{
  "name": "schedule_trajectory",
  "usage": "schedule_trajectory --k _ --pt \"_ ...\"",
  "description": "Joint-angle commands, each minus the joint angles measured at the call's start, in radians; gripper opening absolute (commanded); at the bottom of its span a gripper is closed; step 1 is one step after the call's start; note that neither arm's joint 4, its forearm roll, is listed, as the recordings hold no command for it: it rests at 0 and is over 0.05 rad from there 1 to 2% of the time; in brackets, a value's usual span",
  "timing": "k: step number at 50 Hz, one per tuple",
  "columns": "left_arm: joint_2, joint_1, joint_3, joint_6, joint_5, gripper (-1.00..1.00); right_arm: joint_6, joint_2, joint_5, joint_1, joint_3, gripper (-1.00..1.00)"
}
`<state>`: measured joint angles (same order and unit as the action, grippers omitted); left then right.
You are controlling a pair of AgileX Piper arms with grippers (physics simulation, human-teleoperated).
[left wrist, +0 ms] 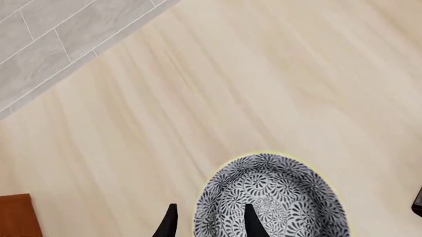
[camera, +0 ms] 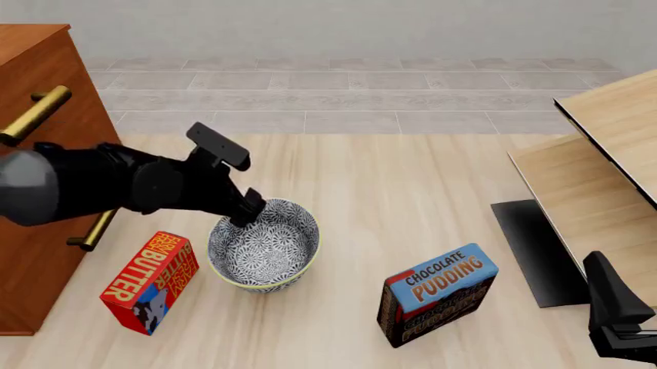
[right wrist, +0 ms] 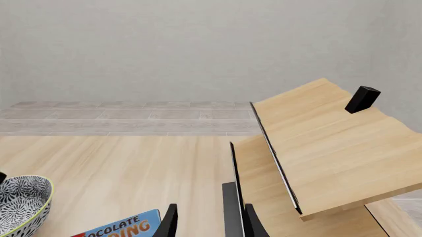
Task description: Close the top drawer of the cabinet and put the bowl on top of it.
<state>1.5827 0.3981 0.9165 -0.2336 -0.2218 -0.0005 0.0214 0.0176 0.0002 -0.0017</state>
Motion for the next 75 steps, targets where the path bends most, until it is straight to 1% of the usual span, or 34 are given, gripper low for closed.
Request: schedule_trajectory --k 1,75 --pt "0.012 -0.004 -0.008 0.015 0.013 1.0 0.0 -0.006 -0.006 0.0 0.0 1.0" --pt "0.18 -0.012 0.006 0.037 0.11 1.0 0.0 -0.006 -0.006 0.0 0.0 1.0"
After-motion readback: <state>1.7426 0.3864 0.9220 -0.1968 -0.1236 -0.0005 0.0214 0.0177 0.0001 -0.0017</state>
